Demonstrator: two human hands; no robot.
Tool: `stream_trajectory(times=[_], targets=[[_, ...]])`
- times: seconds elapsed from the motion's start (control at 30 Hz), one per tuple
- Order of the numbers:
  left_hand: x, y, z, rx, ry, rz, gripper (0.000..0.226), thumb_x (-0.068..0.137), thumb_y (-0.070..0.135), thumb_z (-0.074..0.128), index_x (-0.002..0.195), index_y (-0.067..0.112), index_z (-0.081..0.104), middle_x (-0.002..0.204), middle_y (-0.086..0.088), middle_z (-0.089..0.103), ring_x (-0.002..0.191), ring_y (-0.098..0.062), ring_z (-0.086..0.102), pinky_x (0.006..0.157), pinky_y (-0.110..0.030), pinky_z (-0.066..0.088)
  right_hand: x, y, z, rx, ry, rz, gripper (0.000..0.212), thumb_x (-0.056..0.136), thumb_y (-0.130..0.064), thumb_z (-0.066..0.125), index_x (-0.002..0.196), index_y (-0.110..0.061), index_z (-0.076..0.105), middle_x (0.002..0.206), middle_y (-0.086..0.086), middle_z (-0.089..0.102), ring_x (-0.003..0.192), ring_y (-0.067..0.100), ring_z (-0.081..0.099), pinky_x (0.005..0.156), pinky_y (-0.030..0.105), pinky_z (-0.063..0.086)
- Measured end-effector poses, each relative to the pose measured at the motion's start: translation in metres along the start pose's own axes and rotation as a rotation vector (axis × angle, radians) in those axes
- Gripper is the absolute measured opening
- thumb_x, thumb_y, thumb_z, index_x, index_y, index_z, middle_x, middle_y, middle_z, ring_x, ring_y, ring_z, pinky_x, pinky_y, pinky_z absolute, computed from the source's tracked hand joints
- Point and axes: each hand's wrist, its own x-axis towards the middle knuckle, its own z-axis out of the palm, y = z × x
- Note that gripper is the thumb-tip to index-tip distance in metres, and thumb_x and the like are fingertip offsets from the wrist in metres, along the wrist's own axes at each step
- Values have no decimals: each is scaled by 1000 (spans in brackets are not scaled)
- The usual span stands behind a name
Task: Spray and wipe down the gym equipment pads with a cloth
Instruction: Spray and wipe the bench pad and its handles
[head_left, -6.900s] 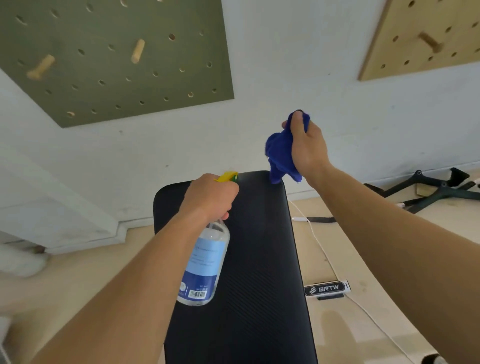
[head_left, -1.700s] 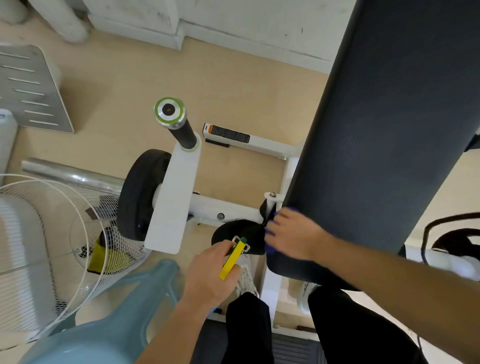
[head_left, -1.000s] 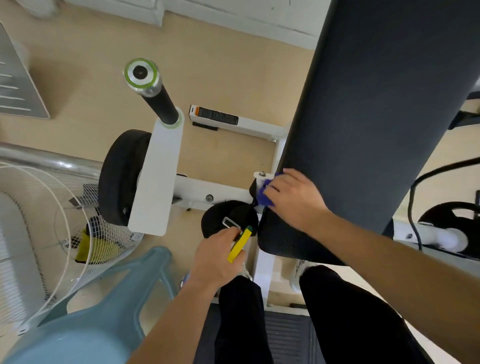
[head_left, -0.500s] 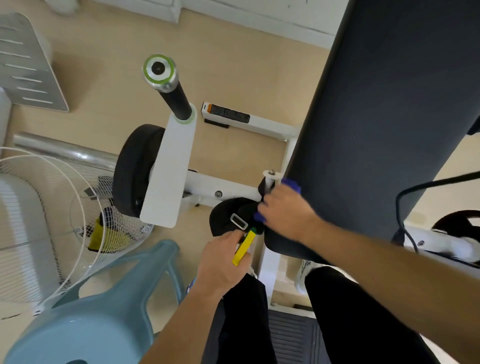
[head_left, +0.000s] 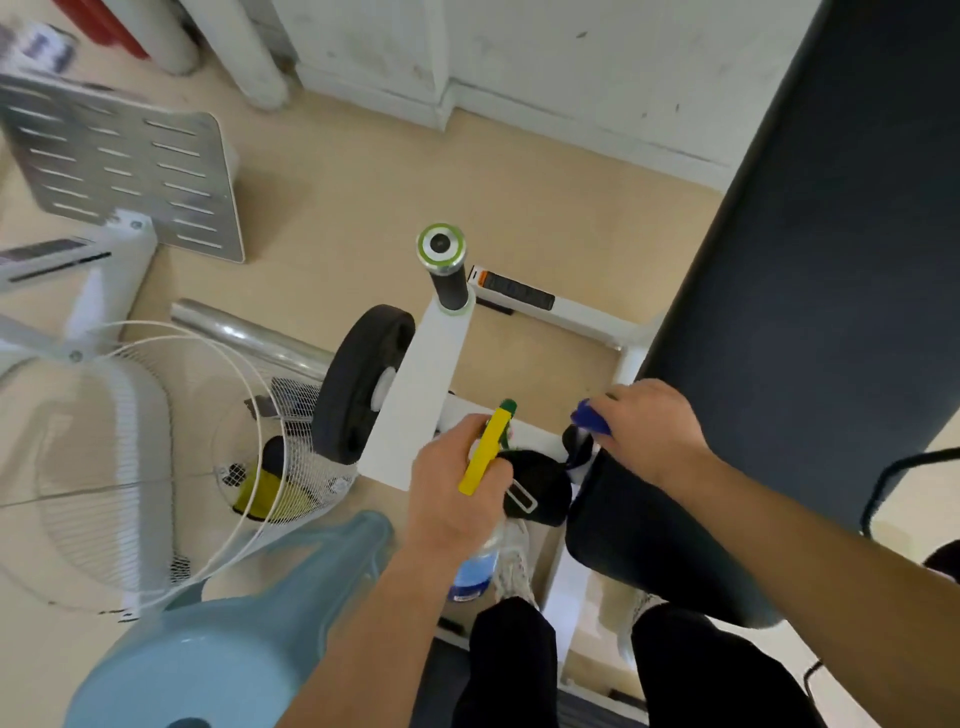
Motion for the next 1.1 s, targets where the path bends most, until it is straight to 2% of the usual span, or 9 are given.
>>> stream_trajectory(times=[0.07, 0.17, 0.33, 0.5, 0.6, 0.7, 0.8, 0.93, 1.1], targets=[[3, 10, -4, -115, 77, -29, 27, 78, 16, 55, 97, 19, 73, 65, 6, 65, 55, -23, 55, 58, -47, 52, 10, -15, -26, 625, 205, 333, 27, 99, -48, 51, 104, -25, 63, 88, -4, 69, 78, 18, 66, 76, 37, 57], [7, 26, -9, -264, 153, -67, 34, 75, 11, 52, 97, 22, 75, 88, 0, 74, 61, -19, 55, 62, -48, 54, 34, -40, -66, 1767, 376, 538, 19, 101, -35, 55, 95, -21, 65, 81, -4, 73, 76, 18, 70, 78, 42, 58], [15, 40, -18, -272, 252, -38, 20, 72, 10, 54, 82, 17, 70, 79, -10, 69, 61, -22, 58, 56, -48, 55, 62, -77, -100, 2412, 423, 312, 27, 107, -26, 39, 114, -7, 57, 92, 5, 75, 82, 24, 70, 75, 40, 58], [17, 35, -27, -214, 335, -19, 9, 75, 21, 57, 78, 19, 66, 74, -19, 65, 66, -46, 58, 58, -60, 55, 84, -112, -106, 2306, 554, 163, 39, 109, -29, 30, 143, -14, 45, 132, 9, 60, 118, 22, 60, 101, 37, 49], [13, 36, -35, -263, 383, -34, 15, 76, 14, 56, 83, 14, 69, 75, -11, 70, 63, -28, 64, 53, -48, 58, 93, -133, -91, 1868, 639, 31, 45, 108, -31, 27, 150, -16, 31, 146, 2, 48, 134, 10, 46, 113, 26, 36], [11, 33, -42, -340, 391, -52, 20, 74, 8, 54, 87, 8, 69, 77, -3, 73, 65, -13, 64, 52, -27, 56, 98, -132, -64, 1526, 616, -9, 59, 98, -39, 43, 153, -27, 23, 146, -15, 44, 131, 3, 46, 106, 24, 38], [11, 26, -48, -352, 413, -44, 21, 74, 7, 54, 85, 12, 70, 78, -2, 73, 66, -13, 63, 52, -24, 55, 101, -127, -62, 1423, 630, -17, 60, 87, -34, 65, 131, -56, 31, 126, -36, 49, 116, -2, 54, 94, 19, 46], [13, 21, -47, -338, 437, -48, 20, 74, 8, 54, 82, 17, 70, 79, -2, 73, 68, -14, 64, 53, -24, 55, 107, -129, -66, 1380, 651, 39, 59, 75, -37, 76, 121, -49, 42, 118, -14, 61, 104, 10, 61, 83, 33, 53], [17, 27, -42, -348, 443, -52, 20, 74, 7, 53, 84, 10, 70, 79, -4, 72, 65, -12, 62, 53, -25, 55, 108, -141, -59, 1330, 633, 187, 61, 66, -50, 69, 118, -43, 38, 107, -10, 62, 95, 18, 62, 76, 36, 54]])
